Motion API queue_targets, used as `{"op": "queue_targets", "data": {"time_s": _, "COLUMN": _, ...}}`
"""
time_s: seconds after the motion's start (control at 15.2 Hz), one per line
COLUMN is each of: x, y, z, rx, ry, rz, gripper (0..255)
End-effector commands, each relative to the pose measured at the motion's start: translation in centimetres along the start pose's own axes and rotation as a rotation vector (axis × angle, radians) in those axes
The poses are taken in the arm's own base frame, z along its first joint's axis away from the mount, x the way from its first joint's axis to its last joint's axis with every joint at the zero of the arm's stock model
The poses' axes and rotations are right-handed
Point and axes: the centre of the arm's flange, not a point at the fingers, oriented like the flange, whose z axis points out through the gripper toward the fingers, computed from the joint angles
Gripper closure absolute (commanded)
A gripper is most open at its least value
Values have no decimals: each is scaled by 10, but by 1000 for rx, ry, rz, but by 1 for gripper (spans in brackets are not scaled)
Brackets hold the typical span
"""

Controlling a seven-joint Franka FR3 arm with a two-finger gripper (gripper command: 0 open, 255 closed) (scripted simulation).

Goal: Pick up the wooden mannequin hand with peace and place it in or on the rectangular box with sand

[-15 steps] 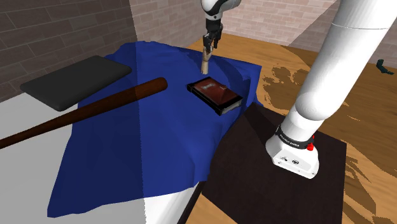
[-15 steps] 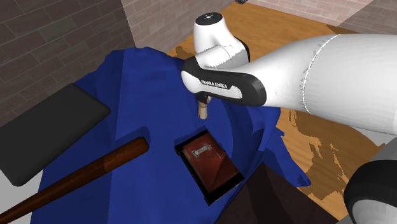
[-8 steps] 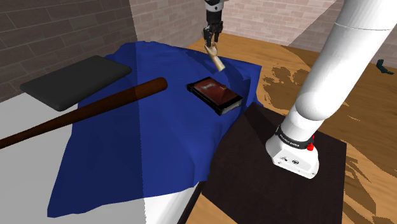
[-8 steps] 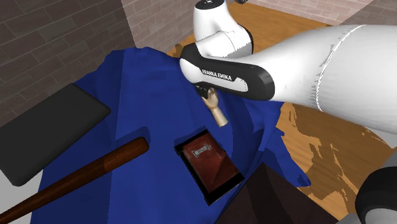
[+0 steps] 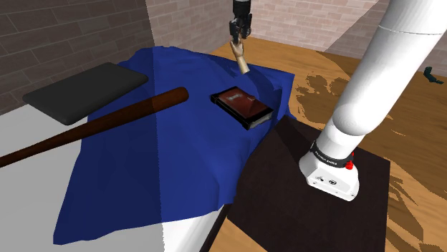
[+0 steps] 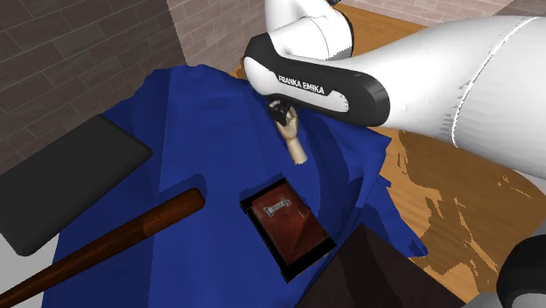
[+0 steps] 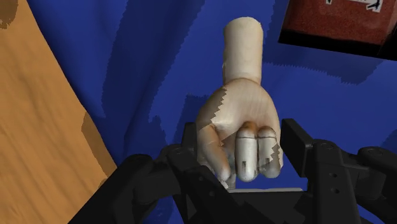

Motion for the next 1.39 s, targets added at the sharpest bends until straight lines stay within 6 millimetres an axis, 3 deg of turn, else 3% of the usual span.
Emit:
{"op": "queue_targets", "data": {"time_s": 0.0, "x": -1, "y": 1, "z": -11, "rx": 0, "ry": 0, "rz": 0, "gripper": 255}}
{"op": "queue_targets", "data": {"time_s": 0.4, "x": 0, "y": 5, "z": -42, "rx": 0, "ry": 0, "rz": 0, "gripper": 255}}
{"op": "queue_targets", "data": {"time_s": 1.32, "x": -145, "y": -101, "z": -89, "rx": 0, "ry": 0, "rz": 0, "gripper": 255}}
